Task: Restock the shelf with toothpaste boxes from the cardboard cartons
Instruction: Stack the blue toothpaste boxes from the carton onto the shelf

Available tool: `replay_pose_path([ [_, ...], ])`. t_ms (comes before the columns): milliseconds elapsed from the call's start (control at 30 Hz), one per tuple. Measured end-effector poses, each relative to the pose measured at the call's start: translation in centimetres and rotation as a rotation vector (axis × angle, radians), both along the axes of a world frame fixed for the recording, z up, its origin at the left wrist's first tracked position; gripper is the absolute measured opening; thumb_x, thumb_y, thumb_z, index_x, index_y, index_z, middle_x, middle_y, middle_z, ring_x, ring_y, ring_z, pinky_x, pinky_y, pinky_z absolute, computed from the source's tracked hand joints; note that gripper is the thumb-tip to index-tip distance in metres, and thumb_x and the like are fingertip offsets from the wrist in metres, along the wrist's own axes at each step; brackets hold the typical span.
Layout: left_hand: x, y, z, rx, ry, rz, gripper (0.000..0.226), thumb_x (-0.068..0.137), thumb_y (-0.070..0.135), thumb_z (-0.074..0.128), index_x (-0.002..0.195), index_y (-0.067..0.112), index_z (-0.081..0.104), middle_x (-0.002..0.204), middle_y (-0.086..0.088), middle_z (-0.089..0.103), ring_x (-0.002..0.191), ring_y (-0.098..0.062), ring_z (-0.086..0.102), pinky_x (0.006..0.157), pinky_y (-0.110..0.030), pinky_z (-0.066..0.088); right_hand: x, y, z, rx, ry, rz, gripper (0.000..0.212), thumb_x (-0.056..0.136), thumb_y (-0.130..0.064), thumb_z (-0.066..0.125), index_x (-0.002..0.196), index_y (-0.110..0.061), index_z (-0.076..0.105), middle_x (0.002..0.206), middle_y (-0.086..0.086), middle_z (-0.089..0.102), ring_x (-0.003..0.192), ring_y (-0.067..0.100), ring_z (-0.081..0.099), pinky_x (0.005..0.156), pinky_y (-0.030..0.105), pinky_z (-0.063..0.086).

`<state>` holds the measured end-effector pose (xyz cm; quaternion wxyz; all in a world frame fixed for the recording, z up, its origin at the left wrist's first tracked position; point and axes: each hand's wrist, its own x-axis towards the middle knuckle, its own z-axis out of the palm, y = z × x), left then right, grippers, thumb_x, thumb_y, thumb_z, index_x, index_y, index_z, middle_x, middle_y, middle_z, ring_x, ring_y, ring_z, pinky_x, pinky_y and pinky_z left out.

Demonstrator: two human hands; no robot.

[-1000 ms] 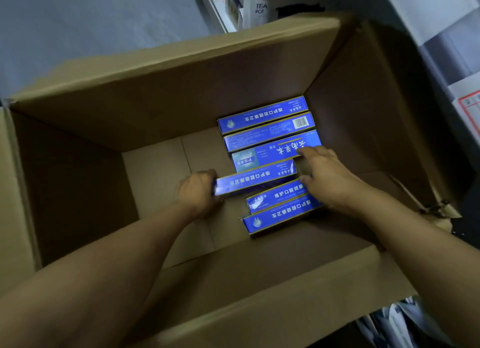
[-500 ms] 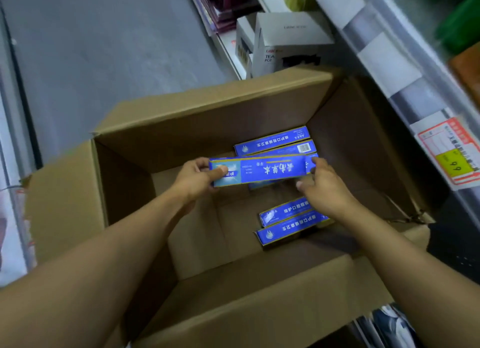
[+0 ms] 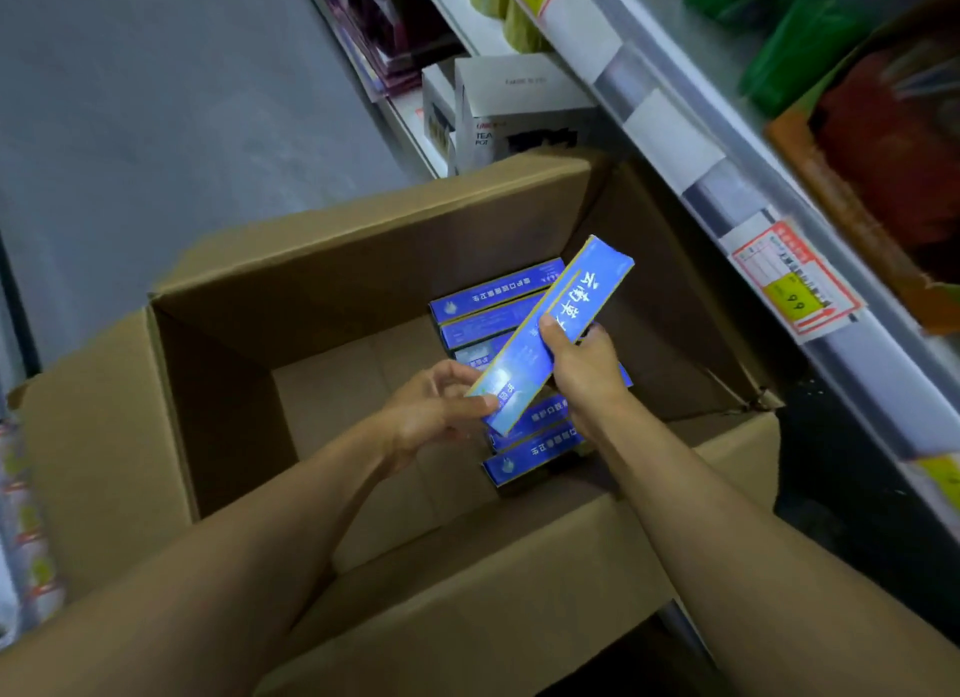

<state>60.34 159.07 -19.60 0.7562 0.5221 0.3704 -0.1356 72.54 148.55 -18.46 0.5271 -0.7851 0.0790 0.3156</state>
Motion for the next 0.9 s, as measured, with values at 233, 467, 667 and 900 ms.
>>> replay_pose_path([
  [233, 1.8, -1.3, -4.4, 0.365, 0.098, -0.315, 0.043, 0.079, -0.003, 0.069, 0.12, 0.001, 0.056, 0.106, -0.007, 0.054, 0.079, -0.008, 0.052, 0.061, -0.009, 0.042, 4.9, -4.1, 0.3, -0.292, -0.408, 0.35, 0.032, 0.096, -0.025, 0.049, 0.122, -0.007, 0.055, 0.119, 0.014, 0.062, 0.11, 0.029, 0.057, 0.082, 0.027, 0.04],
  [467, 3.9, -4.0, -10.8, 0.653, 0.208, -0.567, 0.052, 0.075, 0.032, 0.077, 0.117, 0.011, 0.055, 0.106, -0.004, 0.06, 0.093, -0.019, 0.056, 0.076, -0.022, 0.038, 8.8, -5.3, -0.9, -0.396, -0.458, 0.604, 0.043, 0.095, -0.032, 0.05, 0.135, -0.016, 0.047, 0.124, 0.005, 0.061, 0.112, 0.024, 0.056, 0.075, 0.018, 0.033],
  [667, 4.4, -3.3, -12.2, 0.748, 0.171, -0.662, 0.035, 0.072, 0.034, 0.078, 0.093, 0.014, 0.058, 0.08, 0.001, 0.057, 0.077, -0.017, 0.052, 0.062, -0.024, 0.036, 9.3, -5.2, -2.4, -0.414, -0.438, 0.65, 0.048, 0.094, -0.037, 0.05, 0.138, -0.019, 0.044, 0.128, 0.004, 0.06, 0.113, 0.024, 0.056, 0.085, 0.023, 0.038],
  [900, 4.4, 0.4, -10.6, 0.778, 0.203, -0.792, 0.045, 0.084, 0.025, 0.068, 0.125, 0.018, 0.051, 0.117, -0.004, 0.06, 0.107, -0.023, 0.056, 0.081, -0.023, 0.038, 9.5, -5.3, -3.2, -0.442, -0.391, 0.69, 0.047, 0.095, -0.037, 0.049, 0.138, -0.019, 0.044, 0.127, 0.005, 0.06, 0.112, 0.024, 0.056, 0.08, 0.021, 0.035],
])
